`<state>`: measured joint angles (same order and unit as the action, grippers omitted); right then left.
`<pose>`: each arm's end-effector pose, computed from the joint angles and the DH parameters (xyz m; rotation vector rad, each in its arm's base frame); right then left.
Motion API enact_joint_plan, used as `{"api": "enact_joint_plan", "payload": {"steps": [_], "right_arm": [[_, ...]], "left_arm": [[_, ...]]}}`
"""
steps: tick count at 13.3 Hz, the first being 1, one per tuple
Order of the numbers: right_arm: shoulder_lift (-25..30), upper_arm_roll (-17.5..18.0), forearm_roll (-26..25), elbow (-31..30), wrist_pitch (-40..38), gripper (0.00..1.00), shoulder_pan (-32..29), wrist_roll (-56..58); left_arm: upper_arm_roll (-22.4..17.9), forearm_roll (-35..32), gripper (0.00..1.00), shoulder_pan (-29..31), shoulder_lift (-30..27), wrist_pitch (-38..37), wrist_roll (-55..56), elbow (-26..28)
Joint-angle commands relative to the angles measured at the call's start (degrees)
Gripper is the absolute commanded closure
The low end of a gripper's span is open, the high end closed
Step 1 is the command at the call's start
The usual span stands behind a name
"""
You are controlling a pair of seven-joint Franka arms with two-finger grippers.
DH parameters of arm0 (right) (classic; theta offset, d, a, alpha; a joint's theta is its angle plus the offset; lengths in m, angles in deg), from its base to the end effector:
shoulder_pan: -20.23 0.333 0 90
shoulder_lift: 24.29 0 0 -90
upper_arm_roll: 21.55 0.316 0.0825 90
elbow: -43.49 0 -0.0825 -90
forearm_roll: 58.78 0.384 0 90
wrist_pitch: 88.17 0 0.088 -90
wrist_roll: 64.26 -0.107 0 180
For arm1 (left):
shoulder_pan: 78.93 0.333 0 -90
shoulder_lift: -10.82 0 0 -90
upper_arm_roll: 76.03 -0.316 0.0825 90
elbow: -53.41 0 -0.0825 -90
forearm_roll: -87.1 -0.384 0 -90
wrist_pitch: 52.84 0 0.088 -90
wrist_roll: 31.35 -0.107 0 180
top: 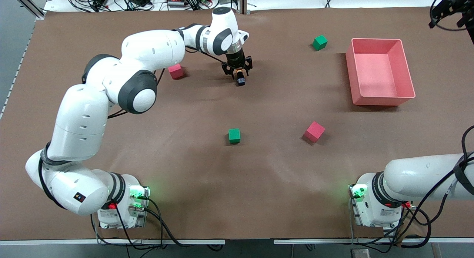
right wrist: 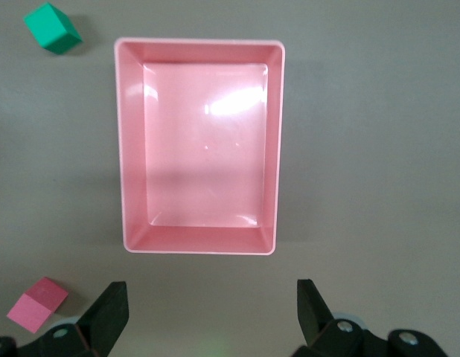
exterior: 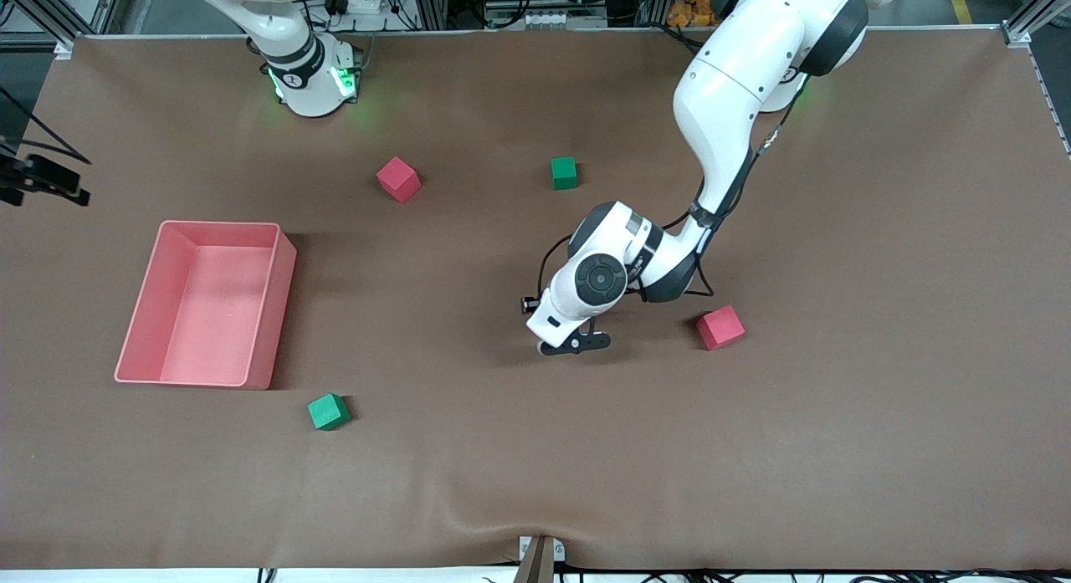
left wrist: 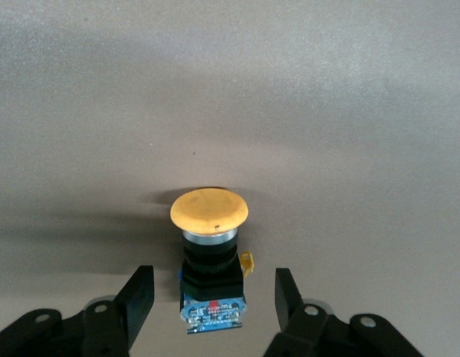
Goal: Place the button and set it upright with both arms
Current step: 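Grasp the button with the left gripper and lift it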
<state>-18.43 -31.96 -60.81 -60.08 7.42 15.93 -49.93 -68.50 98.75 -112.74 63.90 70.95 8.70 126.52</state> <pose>0.5067 -0.1407 0.5749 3.1344 -0.0019 -0.0652 0.5702 -0.4805 0.1915 2.9357 0.2128 -0.3043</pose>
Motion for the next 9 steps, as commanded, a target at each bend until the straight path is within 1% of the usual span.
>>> {"api": "enact_joint_plan", "payload": {"steps": [1, 2, 4, 5, 6, 7, 8, 9], "right_arm": [[-0.5, 0.6, -0.3, 3.4, -1.6, 0.0, 1.4, 1.2], [-1.3, 0.6, -0.4, 4.8, -1.6, 0.0, 2.2, 2.6], [-4.3, 0.6, -1.7, 10.5, -2.5, 0.0, 2.9, 6.2], [-5.6, 0.6, -1.5, 12.8, -4.6, 0.0, 2.9, 6.2], [-6.6, 0.6, -1.0, 14.3, -5.9, 0.0, 3.2, 5.8], [-6.7, 0.6, -1.0, 14.4, -6.3, 0.0, 4.4, 5.4], [-6.7, 0.7, -0.9, 14.2, -6.8, 0.0, 4.8, 3.4], [-6.6, 0.7, 0.1, 14.2, -7.2, 0.0, 5.0, -0.4]], "left_arm": [[-0.3, 1.1, 0.32, -0.6, 1.2, 0.6, 0.9, -1.1], [-0.3, 1.1, 0.32, -0.9, 1.2, 0.6, 0.8, -1.1], [-0.4, 1.1, 0.33, -1.8, 1.9, 0.7, 0.8, -1.2], [-0.4, 1.0, 0.39, -1.8, 2.0, 0.7, 0.7, -1.2], [-0.5, 1.1, 0.54, -1.8, 2.0, 0.7, 0.6, -1.2], [-0.5, 1.1, 0.74, -1.6, 1.9, 0.7, 0.6, -1.2], [-0.5, 1.1, 0.86, -1.4, 1.6, 0.6, 0.6, -1.2], [-0.5, 1.1, 0.95, -1.2, 1.2, 0.2, 0.5, -1.3]]}}
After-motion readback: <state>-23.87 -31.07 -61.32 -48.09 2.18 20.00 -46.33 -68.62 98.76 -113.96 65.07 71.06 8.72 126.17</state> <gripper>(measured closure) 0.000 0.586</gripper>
